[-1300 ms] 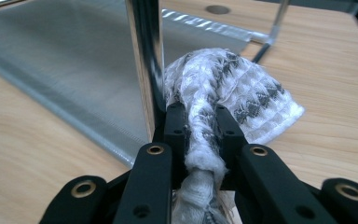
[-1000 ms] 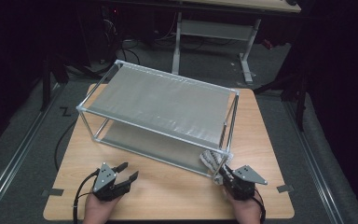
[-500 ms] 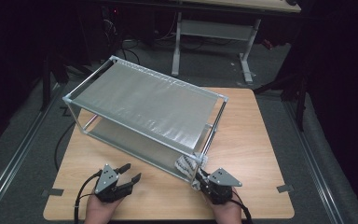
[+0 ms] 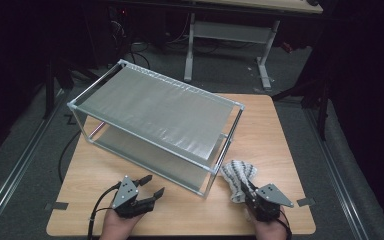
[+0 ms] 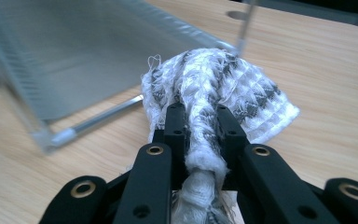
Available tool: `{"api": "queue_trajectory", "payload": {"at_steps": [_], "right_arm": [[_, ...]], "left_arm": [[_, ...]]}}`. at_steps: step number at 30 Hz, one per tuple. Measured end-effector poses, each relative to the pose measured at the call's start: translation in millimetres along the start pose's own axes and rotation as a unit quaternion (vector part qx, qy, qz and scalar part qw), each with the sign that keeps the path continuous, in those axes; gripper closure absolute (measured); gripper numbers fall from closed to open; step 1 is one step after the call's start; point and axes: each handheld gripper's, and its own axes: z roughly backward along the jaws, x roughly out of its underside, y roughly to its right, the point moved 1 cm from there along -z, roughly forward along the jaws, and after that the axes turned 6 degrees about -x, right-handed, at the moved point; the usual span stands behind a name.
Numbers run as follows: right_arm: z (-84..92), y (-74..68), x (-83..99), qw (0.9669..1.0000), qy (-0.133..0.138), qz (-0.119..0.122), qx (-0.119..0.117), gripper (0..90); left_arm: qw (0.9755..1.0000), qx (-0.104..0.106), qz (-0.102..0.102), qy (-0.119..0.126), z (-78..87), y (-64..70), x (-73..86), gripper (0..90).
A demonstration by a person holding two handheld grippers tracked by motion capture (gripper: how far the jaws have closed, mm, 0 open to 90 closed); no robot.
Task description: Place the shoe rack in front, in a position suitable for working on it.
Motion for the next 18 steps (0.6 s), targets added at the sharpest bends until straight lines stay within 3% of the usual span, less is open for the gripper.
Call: {"api": "queue_trajectory", "payload": {"at_steps": [1,2,3,4,11,18], "right_arm": [[5.7,7.8,3.1,0.9999,0.004,-0.011,0.013,77.9],[8.0,10.2,3.8,0.9998,0.005,-0.014,0.014,77.8],[10.9,12.9,4.7,0.9997,0.008,-0.017,0.017,77.8],[10.9,12.9,4.7,0.9997,0.008,-0.017,0.017,77.8],[21.4,25.3,12.8,0.999,0.003,-0.034,0.03,75.8],[23.5,29.3,15.8,0.9987,0.0,-0.042,0.029,75.3]], "left_arm": [[0.9999,0.009,0.001,-0.004,-8.0,11.5,-5.3,39.2],[0.9999,0.009,0.001,-0.004,-8.0,11.5,-5.3,39.1],[0.9996,0.029,-0.001,-0.004,-15.5,23.1,-9.3,39.1],[0.9996,0.029,-0.001,-0.004,-15.5,23.1,-9.3,39.1],[0.9968,0.08,-0.002,0.008,-40.2,53.0,-28.0,42.6],[0.9941,0.102,-0.026,0.025,-54.5,73.9,-48.7,48.6]]}}
